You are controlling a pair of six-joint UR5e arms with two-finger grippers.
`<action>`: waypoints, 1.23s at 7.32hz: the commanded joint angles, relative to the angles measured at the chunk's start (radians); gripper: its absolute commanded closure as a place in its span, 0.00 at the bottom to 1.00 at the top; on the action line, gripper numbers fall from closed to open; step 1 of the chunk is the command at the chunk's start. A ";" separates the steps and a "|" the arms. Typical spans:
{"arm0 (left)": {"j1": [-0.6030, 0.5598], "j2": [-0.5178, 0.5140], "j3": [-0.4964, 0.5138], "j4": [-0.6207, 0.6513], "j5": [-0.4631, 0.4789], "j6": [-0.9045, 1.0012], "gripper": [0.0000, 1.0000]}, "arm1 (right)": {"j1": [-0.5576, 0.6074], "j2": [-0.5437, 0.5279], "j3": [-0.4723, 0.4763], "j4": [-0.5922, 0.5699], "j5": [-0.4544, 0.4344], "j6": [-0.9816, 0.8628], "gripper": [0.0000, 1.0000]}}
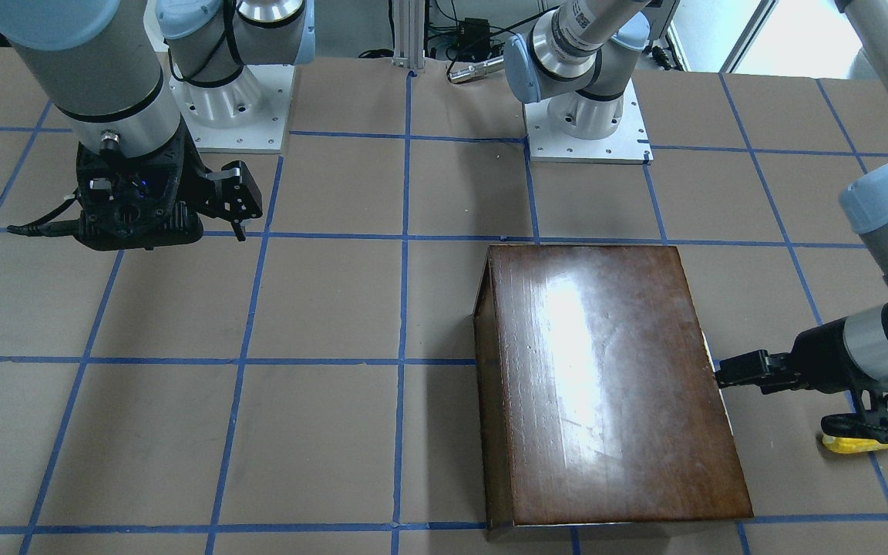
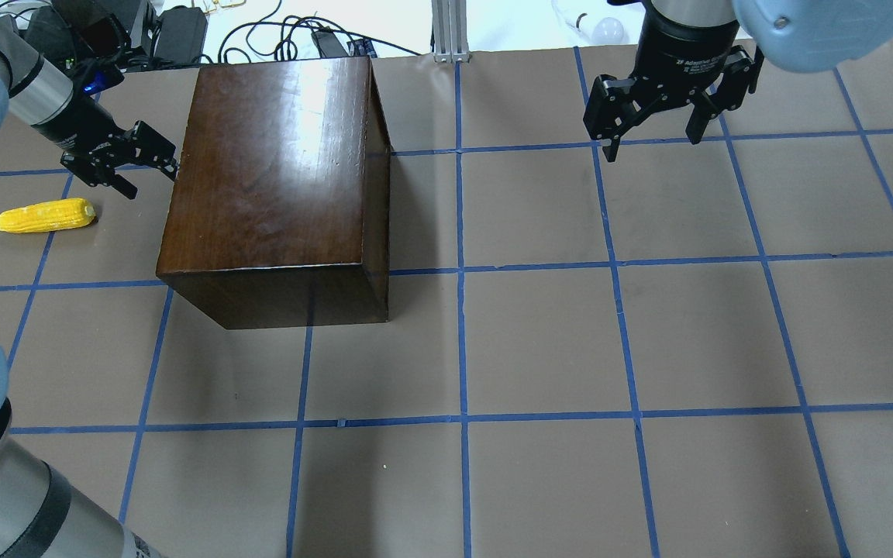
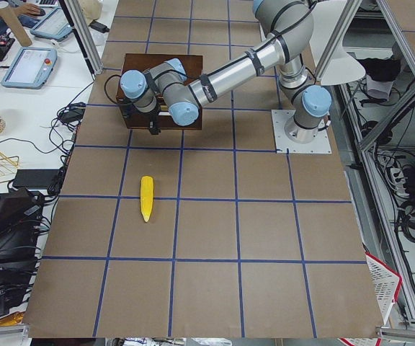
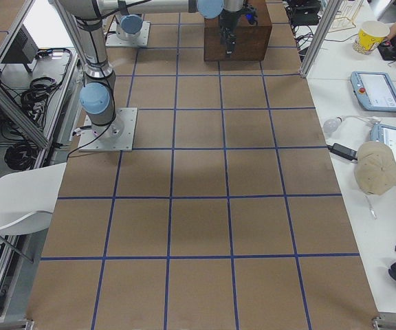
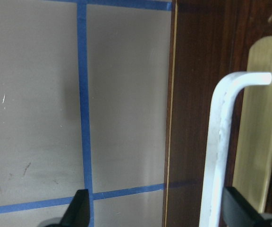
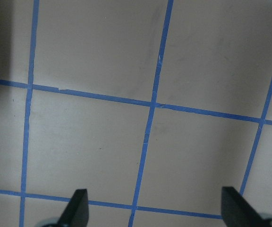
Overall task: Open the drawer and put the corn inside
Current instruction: 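Lower the left gripper to the white drawer handle and grasp it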
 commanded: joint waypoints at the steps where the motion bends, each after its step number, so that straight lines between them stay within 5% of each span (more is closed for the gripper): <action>1: 0.000 -0.010 -0.001 0.002 -0.001 0.011 0.00 | 0.000 0.000 0.000 0.000 0.000 -0.001 0.00; 9: 0.002 -0.022 -0.001 0.017 0.002 0.046 0.00 | 0.000 0.000 0.000 0.000 -0.001 -0.001 0.00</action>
